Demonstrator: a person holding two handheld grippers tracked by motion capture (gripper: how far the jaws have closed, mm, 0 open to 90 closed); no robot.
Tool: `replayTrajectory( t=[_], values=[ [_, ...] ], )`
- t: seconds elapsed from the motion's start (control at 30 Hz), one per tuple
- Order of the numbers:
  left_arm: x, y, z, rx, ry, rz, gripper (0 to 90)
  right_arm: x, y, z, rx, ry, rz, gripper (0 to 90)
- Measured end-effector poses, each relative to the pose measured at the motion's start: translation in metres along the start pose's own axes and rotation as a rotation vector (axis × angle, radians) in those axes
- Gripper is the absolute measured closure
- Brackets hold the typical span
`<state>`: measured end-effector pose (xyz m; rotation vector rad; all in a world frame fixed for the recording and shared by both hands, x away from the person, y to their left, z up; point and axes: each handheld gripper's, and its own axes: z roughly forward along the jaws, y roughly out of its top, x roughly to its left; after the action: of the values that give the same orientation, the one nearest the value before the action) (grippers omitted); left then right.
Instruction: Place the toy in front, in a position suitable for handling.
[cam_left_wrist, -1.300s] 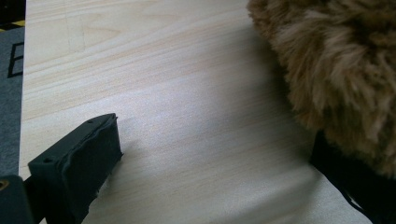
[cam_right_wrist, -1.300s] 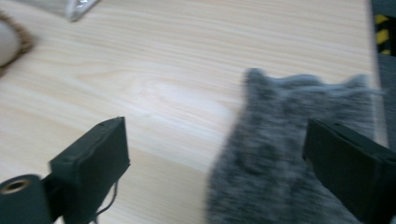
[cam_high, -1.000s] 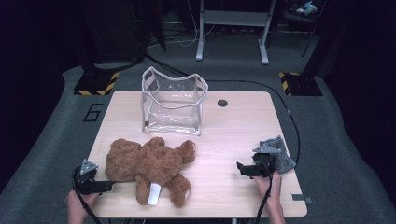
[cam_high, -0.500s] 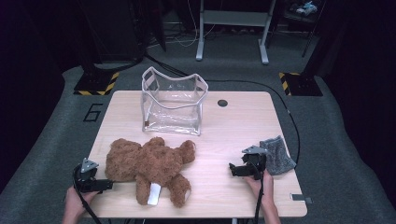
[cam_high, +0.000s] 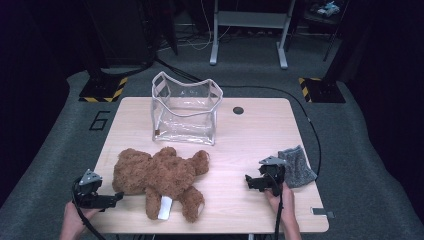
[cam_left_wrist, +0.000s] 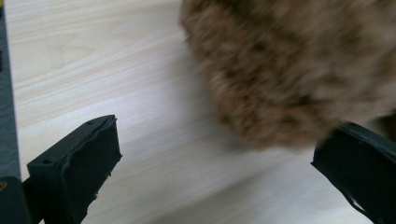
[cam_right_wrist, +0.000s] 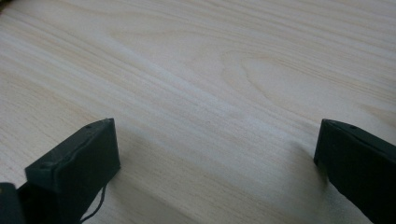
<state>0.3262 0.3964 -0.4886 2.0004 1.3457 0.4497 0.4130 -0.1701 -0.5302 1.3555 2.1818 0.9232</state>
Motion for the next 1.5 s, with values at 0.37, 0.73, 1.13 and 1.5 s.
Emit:
replayTrajectory(
  t=[0.37, 0.73, 1.13, 1.5],
  values=[
    [-0.007, 0.051, -0.034, -0.105, -0.090, 0.008, 1.5, 0.002, 0.000, 0.000, 0.003, 0.001, 0.014, 0.0],
    [-0.016, 0.109, -0.022, -0.080, -0.111, 0.054, 2.9, 0.006, 0.003, 0.003, 0.004, 0.008, 0.008, 0.0],
    [-0.020, 0.161, -0.006, -0.096, -0.161, 0.080, 2.8, 0.006, 0.004, 0.005, -0.005, 0.001, -0.004, 0.0],
    [-0.023, 0.207, 0.007, -0.112, -0.142, 0.098, 3.6, 0.006, 0.004, 0.004, -0.001, 0.003, -0.003, 0.0]
  ],
)
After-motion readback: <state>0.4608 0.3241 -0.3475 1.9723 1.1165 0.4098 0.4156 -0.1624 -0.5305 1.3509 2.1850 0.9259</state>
